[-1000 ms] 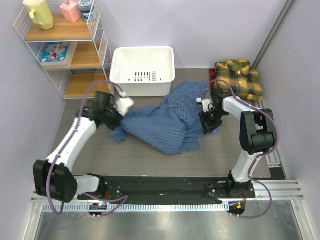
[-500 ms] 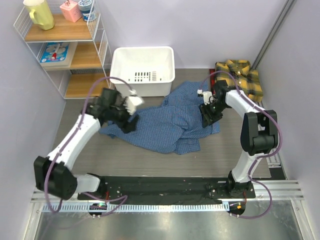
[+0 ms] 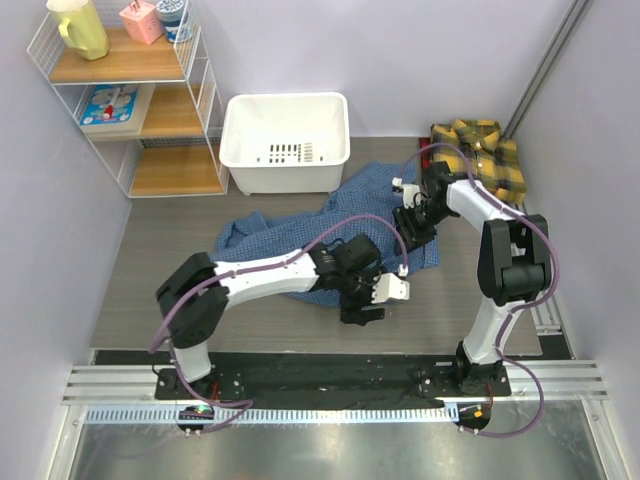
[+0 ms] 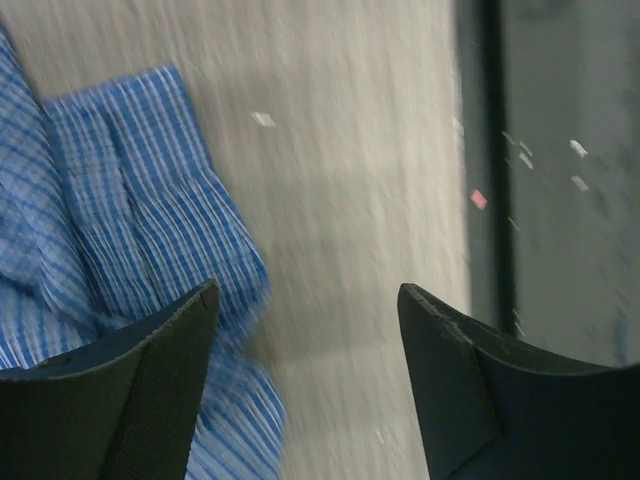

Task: Fold and stack the long sleeve shirts
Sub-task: Flatten the shirt out

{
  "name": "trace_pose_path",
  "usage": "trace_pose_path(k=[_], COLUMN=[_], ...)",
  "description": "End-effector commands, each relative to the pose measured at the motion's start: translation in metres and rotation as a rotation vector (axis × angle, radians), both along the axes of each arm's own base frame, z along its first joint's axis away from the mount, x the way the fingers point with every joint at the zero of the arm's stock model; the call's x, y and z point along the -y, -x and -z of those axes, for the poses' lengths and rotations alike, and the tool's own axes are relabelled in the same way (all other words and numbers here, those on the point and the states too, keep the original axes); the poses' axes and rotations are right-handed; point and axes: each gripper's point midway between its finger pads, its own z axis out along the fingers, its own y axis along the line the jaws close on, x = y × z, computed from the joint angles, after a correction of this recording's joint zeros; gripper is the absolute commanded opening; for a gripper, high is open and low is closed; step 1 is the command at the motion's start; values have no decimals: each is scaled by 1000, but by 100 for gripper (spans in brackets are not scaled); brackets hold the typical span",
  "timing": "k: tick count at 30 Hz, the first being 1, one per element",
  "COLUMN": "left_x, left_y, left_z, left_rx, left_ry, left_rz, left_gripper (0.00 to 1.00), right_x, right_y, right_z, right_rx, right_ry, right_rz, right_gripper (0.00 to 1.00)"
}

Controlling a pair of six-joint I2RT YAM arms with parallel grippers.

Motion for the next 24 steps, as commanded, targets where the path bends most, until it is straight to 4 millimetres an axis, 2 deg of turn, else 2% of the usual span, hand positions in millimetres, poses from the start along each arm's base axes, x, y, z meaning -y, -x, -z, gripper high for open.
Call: trace_pose_path(k=[1,2,3,5,6,8,14,16,17,19,20,21,22,23,24], left_x=[53,57,60,65,65,66,57,50,48,49,47,49,56,52,53], left_y=[-39,-44,-46,-51,-50,-49,-53,-58,-57,-46,-37,-28,-17,-6,2], left_z=[-22,-19,-4,3,15,25,72,81,81,71,46,30,1,-40,-69], left_rx=[138,150,140,146,132,118,62,30,15,-24,-39,-50,-85,-105,-128], left_ry=[142,137,109,99,80,69,-32,-67,-81,-75,-46,-16,51,101,148], left_rz=[-64,-72,-74,-76,-70,-65,-109,-155,-155,-107,-79,-52,-16,6,19], left_gripper=[74,74,74,74,74,74,66,54,30,14,7,3,0,0,0], right_x=[-6,-6,-5,-6,-6,-7,-4,-3,-2,0,2,3,4,5,6], right_y=[-12,-12,-13,-13,-13,-13,-13,-11,-10,-8,-7,-7,-7,-8,-9], right_z=[5,6,8,10,11,11,14,15,18,20,22,23,24,24,25], right_rx=[4,0,-6,-16,-20,-23,-29,-32,-39,-40,-45,-43,-41,-38,-36], right_ry=[-17,-13,-12,-12,-13,-17,-5,-6,-1,3,8,10,14,15,20], right_rz=[28,31,35,43,44,48,53,52,50,45,43,40,36,37,32], right_gripper=[44,44,44,44,44,44,44,44,44,44,44,43,43,43,44])
